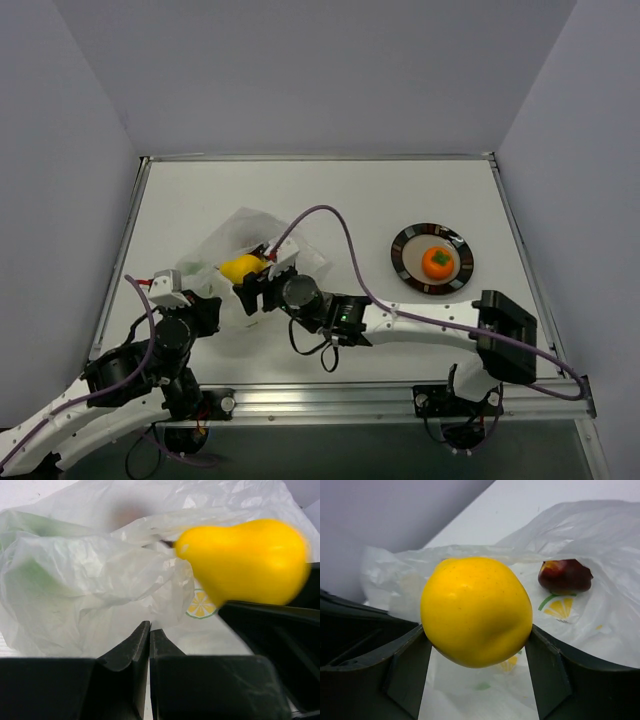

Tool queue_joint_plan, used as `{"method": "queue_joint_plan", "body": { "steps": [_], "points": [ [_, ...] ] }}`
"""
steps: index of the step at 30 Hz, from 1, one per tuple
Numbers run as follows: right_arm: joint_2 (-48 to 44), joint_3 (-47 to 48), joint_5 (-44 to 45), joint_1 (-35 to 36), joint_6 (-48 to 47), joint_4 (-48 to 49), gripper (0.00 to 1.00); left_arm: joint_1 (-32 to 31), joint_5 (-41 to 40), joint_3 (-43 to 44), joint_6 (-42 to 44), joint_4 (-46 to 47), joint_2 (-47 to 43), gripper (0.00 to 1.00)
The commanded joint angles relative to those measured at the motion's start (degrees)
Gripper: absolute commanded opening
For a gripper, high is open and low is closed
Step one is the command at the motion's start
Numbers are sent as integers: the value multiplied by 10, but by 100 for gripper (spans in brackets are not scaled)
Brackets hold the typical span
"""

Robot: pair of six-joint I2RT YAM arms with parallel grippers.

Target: Take the fake fruits out of the plastic bag

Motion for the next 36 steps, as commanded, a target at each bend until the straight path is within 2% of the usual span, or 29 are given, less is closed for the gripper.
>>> {"method": "queue_joint_plan", "body": {
  "steps": [1, 6, 9, 11, 17, 19, 21, 27, 31, 36],
  "points": [
    [-93, -37, -22, -5, 8, 23, 46, 2, -16, 24, 17, 46, 27, 2],
    [-202, -88, -29, -11, 6, 6, 46, 2, -18, 25, 29, 72, 44, 2],
    [-299, -135, 20, -21, 0, -21, 46, 2, -18, 25, 31, 71, 50, 2],
    [-368, -164, 81, -45, 2, -77, 45, 2, -17, 23, 32, 69, 47, 2],
    [-474, -237, 237, -170, 126, -238, 44, 2, -11, 17, 33, 67, 29, 2],
    [-488, -277, 249, -194, 167, -254, 44, 2, -6, 16, 33, 67, 27, 2],
    [-479, -298, 243, -238, 189, -257, 44, 2, -4, 15, 32, 68, 25, 2],
    [-362, -307, 242, -337, 231, -231, 44, 2, 5, 14, 32, 64, 19, 2],
    [-270, -307, 228, -361, 241, -155, 43, 2, 10, 4, 27, 64, 11, 2],
    [-198, -301, 221, -386, 257, -135, 43, 2, 15, 6, 26, 56, 7, 2]
  ]
}}
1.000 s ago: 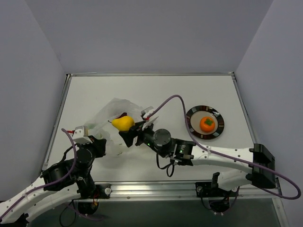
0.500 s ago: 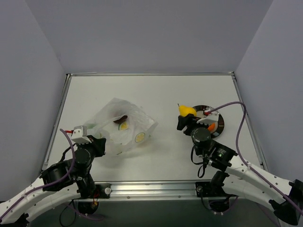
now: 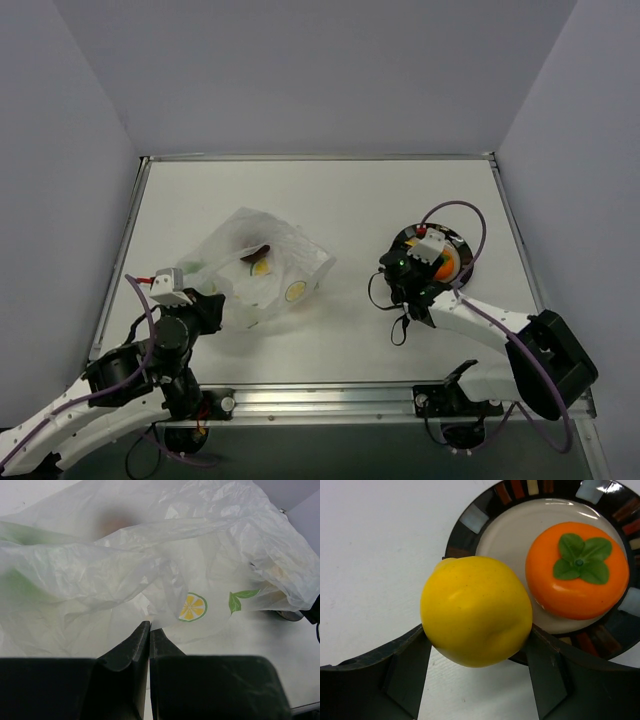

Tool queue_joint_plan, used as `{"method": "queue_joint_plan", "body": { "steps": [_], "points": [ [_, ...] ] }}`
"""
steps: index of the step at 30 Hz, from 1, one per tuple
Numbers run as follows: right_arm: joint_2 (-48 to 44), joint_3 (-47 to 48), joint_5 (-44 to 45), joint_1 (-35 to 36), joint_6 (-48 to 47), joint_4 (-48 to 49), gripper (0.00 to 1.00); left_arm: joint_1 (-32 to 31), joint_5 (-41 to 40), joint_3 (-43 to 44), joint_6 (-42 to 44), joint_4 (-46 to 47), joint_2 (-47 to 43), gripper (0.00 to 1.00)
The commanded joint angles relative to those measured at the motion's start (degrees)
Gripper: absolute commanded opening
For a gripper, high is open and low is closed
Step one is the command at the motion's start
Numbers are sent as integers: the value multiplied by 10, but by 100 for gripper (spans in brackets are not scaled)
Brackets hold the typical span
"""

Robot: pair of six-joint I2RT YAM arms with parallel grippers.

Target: Take the fake fruits out of the plastic bag

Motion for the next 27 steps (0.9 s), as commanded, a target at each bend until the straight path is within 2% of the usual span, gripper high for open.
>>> {"method": "queue_joint_plan", "body": {
  "steps": [1, 4, 5, 7, 8, 12, 15, 16, 19, 20, 22, 23, 27],
  "points": [
    [30, 8, 10, -30, 31, 53, 43, 2, 3, 12, 0, 1, -3, 2],
    [31, -1, -12, -39, 28, 75, 50, 2, 3, 10, 1, 1, -7, 2],
    [29, 0, -7, -40, 27, 75, 63, 2, 2, 10, 1, 1, -7, 2],
    [20, -4, -3, -42, 21, 74, 77, 2, 2, 10, 0, 1, -6, 2],
    [16, -5, -4, -47, 19, 73, 87, 2, 3, 10, 0, 1, -5, 2],
    [-15, -8, -25, -51, 9, 62, 98, 2, 2, 12, -1, 1, -3, 2],
    [-42, -2, -41, -51, -4, 44, 98, 2, 0, 16, 1, 1, 0, 2],
    [-68, 4, -68, -48, -15, 39, 96, 2, -1, 23, 4, -2, 3, 2],
    [-127, 23, -149, -17, -84, 38, 79, 2, -10, 39, 11, -12, 3, 3],
    [-139, 43, -169, 0, -103, 37, 62, 2, -14, 43, 14, -14, 3, 2],
    [-160, 69, -196, 62, -141, 30, 49, 2, -21, 48, 20, -14, 2, 2],
    [-160, 83, -227, 86, -153, 31, 37, 2, -25, 51, 21, -16, 4, 2],
    [-123, 161, -252, 205, -192, 34, 26, 2, -33, 57, 18, -23, 11, 2]
  ]
}}
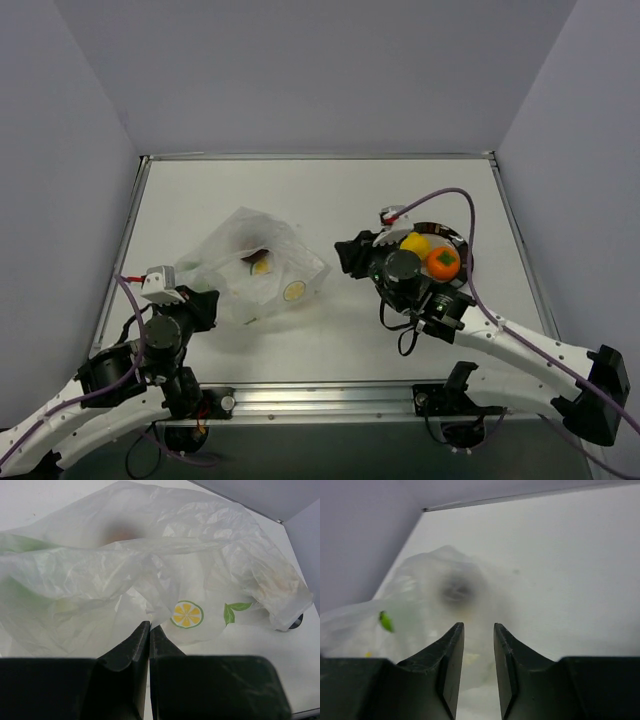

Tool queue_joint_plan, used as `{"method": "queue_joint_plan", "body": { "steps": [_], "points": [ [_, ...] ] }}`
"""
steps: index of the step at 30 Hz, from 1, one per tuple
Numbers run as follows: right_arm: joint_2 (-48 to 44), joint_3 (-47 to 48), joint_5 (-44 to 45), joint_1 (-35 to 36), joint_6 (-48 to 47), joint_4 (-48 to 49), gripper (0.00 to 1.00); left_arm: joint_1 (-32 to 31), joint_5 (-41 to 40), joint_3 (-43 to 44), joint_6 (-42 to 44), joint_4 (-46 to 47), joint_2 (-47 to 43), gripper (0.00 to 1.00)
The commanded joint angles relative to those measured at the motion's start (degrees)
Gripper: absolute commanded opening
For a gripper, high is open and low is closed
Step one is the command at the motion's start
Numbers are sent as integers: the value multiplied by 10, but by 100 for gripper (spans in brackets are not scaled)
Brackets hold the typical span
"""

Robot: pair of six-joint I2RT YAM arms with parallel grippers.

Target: Take the fake fruits out of the plastic bag

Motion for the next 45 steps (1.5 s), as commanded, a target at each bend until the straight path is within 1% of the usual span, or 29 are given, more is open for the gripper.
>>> {"method": "queue_joint_plan", "body": {
  "steps": [1, 2, 4, 5, 9, 11, 13, 15, 19, 21, 22, 24, 25, 27, 28, 30, 31, 32, 33, 34, 39, 45],
  "points": [
    [32, 63, -42, 86, -74, 12, 26, 2, -19, 34, 10, -11, 15, 2],
    [45, 74, -36, 135, -83, 16, 26, 2, -19, 35, 7, -14, 15, 2],
    [89, 107, -40, 171, -93, 25, 26, 2, -22, 36, 3, -20, 14, 2],
    [104, 115, -41, 201, -100, 32, 26, 2, -24, 36, 2, -22, 11, 2],
    [191, 151, -68, 240, -114, 72, 26, 2, -28, 37, -1, -28, 9, 2],
    [222, 171, -82, 240, -110, 74, 26, 2, -26, 38, -2, -28, 9, 2],
    [266, 181, -73, 236, -115, 84, 26, 2, -25, 37, -3, -28, 9, 2],
    [311, 196, -76, 217, -112, 89, 25, 2, -24, 34, -4, -27, 8, 2],
    [378, 221, -79, 159, -107, 114, 26, 2, -18, 24, -12, -28, 4, 2],
    [423, 244, -63, 150, -110, 130, 27, 2, -13, 16, -15, -26, 2, 2],
    [439, 255, -58, 140, -112, 133, 32, 2, -11, 14, -18, -24, 1, 2],
    [490, 287, -54, 133, -112, 143, 35, 2, -8, 10, -18, -19, 1, 2],
    [504, 297, -45, 130, -112, 144, 40, 2, -5, 10, -19, -18, 3, 3],
    [541, 324, -12, 124, -114, 152, 47, 2, -3, 12, -19, -17, 4, 2],
    [552, 334, -1, 121, -113, 153, 57, 2, -1, 11, -18, -16, 4, 2],
    [584, 350, 30, 115, -107, 158, 69, 2, 1, 10, -17, -17, 4, 2],
    [592, 363, 41, 114, -105, 161, 85, 2, 3, 10, -18, -18, 4, 3],
    [601, 371, 53, 114, -101, 162, 94, 2, 4, 9, -18, -17, 4, 2],
    [619, 380, 62, 113, -100, 165, 99, 2, 5, 9, -19, -17, 4, 2],
    [627, 394, 79, 113, -99, 167, 100, 2, 6, 7, -19, -17, 5, 2],
    [688, 442, 100, 99, -87, 173, 100, 2, 14, -1, -23, -7, 9, 2],
    [758, 506, 86, 77, -55, 175, 100, 2, 27, -12, -31, 10, 26, 2]
  ]
}}
